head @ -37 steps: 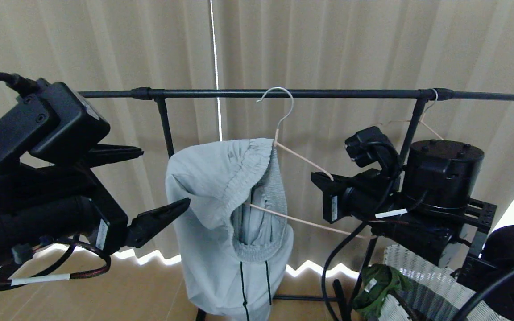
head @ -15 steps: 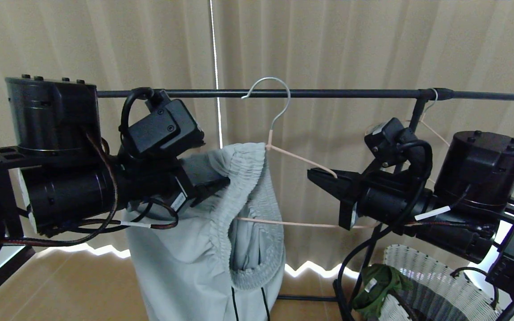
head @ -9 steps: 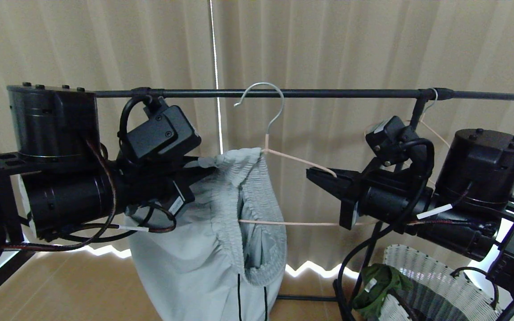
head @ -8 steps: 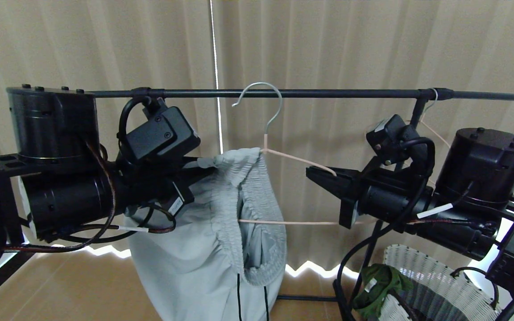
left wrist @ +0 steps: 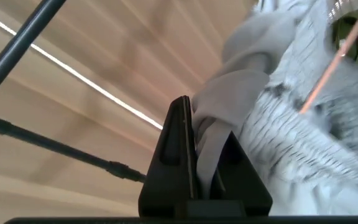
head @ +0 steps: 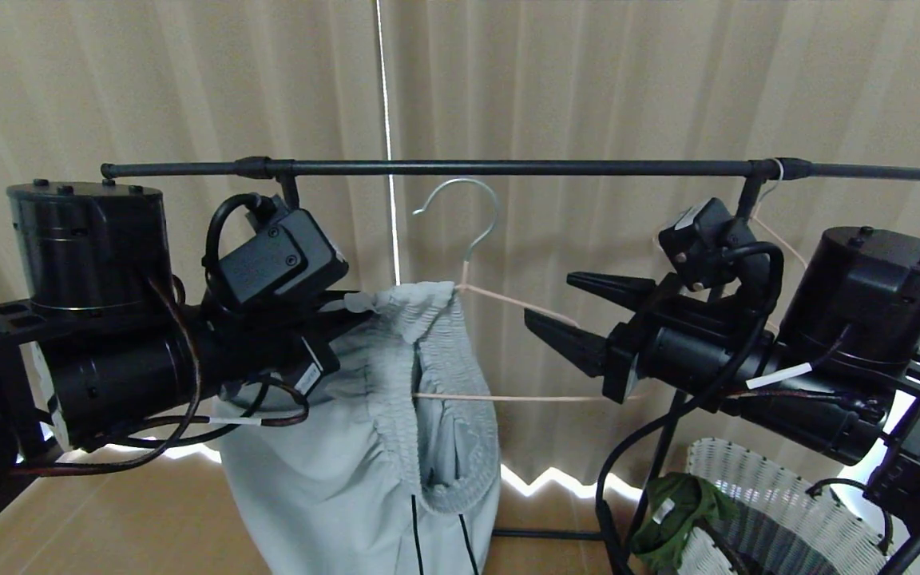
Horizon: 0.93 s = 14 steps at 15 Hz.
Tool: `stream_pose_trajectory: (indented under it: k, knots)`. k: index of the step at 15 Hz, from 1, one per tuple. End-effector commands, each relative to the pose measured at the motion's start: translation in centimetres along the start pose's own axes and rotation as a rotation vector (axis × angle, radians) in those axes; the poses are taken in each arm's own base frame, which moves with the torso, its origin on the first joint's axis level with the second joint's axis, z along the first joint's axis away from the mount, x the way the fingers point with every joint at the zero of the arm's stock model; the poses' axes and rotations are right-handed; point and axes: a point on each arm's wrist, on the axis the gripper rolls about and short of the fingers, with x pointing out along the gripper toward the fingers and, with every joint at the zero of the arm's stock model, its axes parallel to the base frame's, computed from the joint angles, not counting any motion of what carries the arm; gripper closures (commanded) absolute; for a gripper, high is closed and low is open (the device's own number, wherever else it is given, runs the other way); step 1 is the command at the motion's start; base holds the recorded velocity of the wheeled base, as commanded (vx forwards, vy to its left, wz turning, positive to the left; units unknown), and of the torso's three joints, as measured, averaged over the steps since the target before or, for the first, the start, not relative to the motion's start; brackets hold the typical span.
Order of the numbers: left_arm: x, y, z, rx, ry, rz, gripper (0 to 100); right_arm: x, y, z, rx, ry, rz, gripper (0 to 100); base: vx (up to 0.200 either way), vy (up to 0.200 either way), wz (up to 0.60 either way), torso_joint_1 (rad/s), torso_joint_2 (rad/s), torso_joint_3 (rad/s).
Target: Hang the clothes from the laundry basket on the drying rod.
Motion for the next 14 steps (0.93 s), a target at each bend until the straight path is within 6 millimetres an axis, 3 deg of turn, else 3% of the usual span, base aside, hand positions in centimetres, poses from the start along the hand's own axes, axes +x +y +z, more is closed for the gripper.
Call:
stream_pose_trajectory:
  k: [1,3,6,11,12,14]
  knots:
    - [-0.2,0.5,-0.7,-0.009,0.041,0.046,100,0.1,-0.3,-0.4,-0.03,0.016,-0.012,0,0.0,0.0,0.0,0.0,0.0,0.0]
    - [-0.3,0.9,-1.5,-0.043,0.131,0.143,100,-0.2,-1.4,-0.5,-0.099,0.023,-0.054,0,0.0,0.0,0.0,0.0,0.0,0.0]
    - [-0.3,1.0,-1.9,-0.185,0.203,0.258,100,-0.3,-1.6,-0.4,-0.113,0.024,-0.083,0,0.0,0.0,0.0,0.0,0.0,0.0]
    - [-0.5,1.3,-1.8,-0.276,0.253,0.397,100,-0.2,-1.5,-1.2,-0.103,0.056,-0.091,0,0.0,0.0,0.0,0.0,0.0,0.0]
    - [-0.5,1.3,-1.2,-0.34,0.205,0.401,100,0.0,-0.8,-2.5,-0.069,0.098,-0.062,0,0.0,0.0,0.0,0.0,0.0,0.0]
    - [-0.4,0.9,0.1,-0.384,0.097,0.381,100,0.7,0.9,-3.0,0.028,0.114,-0.015,0,0.0,0.0,0.0,0.0,0.0,0.0]
